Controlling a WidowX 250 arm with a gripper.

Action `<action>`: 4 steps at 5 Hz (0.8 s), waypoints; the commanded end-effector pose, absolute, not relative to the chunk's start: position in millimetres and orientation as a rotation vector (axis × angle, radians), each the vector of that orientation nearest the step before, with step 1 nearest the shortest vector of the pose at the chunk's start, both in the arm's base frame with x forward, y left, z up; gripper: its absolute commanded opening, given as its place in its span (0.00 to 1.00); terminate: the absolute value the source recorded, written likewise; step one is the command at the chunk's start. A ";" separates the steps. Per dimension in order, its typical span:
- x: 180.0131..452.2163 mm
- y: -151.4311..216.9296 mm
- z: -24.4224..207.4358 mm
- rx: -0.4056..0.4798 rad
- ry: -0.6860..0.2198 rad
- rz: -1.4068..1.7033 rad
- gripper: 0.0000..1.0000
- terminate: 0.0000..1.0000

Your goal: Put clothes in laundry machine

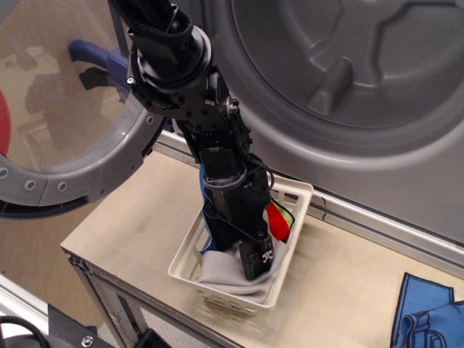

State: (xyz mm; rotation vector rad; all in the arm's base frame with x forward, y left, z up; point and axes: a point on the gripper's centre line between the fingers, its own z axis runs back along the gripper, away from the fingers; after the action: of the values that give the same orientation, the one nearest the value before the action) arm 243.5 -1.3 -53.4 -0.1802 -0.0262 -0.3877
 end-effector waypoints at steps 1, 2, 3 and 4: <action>259.4 -6.0 -55.7 -0.148 -0.103 -0.315 0.00 0.00; 261.7 -7.2 -50.9 -0.157 -0.124 -0.285 0.00 0.00; 264.6 -7.1 -32.4 -0.154 -0.179 -0.250 0.00 0.00; 272.4 -5.6 -1.4 -0.100 -0.287 -0.155 0.00 0.00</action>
State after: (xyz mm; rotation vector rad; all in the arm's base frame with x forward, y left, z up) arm 257.9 -6.7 -17.2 -0.1110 -0.2394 -0.1425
